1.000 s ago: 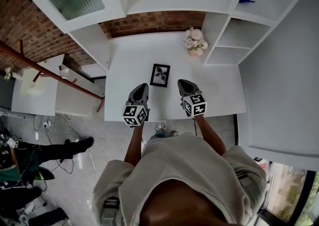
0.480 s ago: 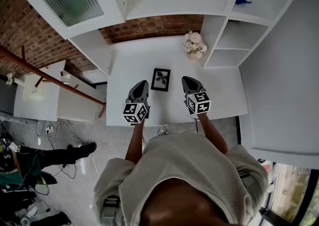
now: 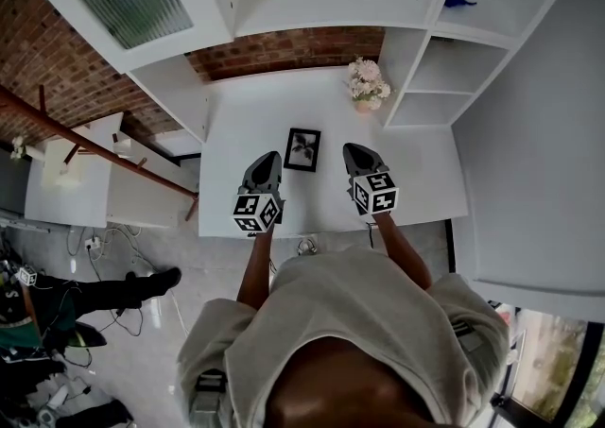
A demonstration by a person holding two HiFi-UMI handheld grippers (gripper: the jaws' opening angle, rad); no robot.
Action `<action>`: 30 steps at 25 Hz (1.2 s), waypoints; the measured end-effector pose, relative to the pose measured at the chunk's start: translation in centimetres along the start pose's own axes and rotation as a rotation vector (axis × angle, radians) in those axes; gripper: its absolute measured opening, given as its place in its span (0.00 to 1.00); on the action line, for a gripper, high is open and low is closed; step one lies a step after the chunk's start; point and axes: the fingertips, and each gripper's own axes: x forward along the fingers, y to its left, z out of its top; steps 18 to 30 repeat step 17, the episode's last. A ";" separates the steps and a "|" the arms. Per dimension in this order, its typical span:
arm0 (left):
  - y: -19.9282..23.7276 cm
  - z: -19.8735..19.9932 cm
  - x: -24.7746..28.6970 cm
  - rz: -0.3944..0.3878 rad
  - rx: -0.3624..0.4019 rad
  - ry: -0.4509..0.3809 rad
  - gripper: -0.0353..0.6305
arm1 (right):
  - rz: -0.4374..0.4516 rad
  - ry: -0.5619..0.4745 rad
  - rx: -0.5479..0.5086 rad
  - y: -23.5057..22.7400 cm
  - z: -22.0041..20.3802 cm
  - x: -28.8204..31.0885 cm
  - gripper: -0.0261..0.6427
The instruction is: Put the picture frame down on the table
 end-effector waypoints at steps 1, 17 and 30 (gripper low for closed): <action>-0.1 0.0 0.0 0.000 -0.001 0.000 0.08 | 0.000 0.001 0.006 -0.1 -0.1 0.0 0.07; 0.0 -0.4 0.3 -0.007 -0.002 0.006 0.08 | -0.014 -0.012 0.031 -0.4 -0.3 0.2 0.07; 0.0 -0.4 0.3 -0.007 -0.002 0.006 0.08 | -0.014 -0.012 0.031 -0.4 -0.3 0.2 0.07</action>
